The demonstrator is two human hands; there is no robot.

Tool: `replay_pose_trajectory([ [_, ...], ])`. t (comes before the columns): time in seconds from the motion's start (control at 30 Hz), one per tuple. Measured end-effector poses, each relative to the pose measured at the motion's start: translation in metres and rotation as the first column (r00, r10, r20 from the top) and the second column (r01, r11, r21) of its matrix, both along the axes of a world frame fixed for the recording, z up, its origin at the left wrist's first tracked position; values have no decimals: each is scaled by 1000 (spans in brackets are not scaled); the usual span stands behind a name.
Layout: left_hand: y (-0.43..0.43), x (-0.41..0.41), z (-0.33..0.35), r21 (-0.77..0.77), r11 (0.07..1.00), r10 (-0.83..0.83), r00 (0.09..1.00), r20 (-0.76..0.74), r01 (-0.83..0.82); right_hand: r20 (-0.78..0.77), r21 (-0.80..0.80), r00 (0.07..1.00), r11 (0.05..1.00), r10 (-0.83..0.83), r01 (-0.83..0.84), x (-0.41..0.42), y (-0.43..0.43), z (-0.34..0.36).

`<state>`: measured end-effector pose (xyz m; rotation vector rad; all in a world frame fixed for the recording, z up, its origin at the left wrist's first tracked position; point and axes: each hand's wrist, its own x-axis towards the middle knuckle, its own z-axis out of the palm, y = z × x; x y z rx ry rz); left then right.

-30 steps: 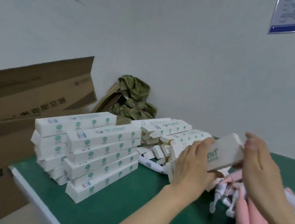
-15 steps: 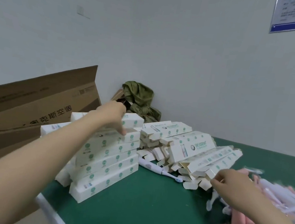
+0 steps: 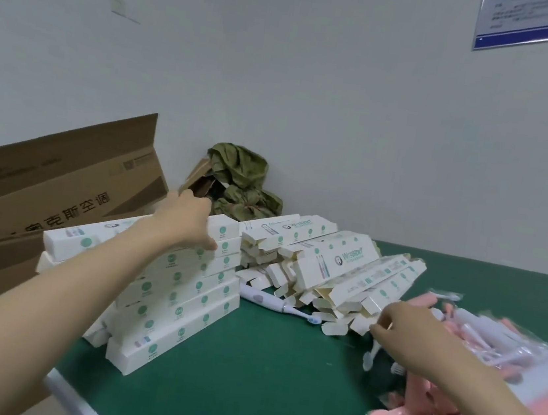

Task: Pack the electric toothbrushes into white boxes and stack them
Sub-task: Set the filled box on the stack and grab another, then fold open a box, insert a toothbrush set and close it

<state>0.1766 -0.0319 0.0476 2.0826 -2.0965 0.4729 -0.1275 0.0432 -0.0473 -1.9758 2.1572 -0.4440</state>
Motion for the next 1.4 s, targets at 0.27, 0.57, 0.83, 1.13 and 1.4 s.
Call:
replay_pose_trajectory([
  [0.27,4,-140,-70,-88,841,-529,775,-346,534,49,-19,997,998,-64,65,-18,-4,-9],
  [0.57,-43,-172,-100,-55,986,-164,866,-473,157,-1,-77,1000,997,15,-15,-47,-4,-3],
  [0.83,-18,-146,-41,-371,809,-586,576,-569,456,28,-426,999,904,42,-26,-59,0,7],
  [1.13,26,-132,19,-283,403,-599,17,-800,870,-34,-694,997,717,64,-69,-37,3,46],
  [1.4,15,-164,9,-587,357,-509,-375,-775,727,443,-560,817,826,370,-70,-6,0,48],
])
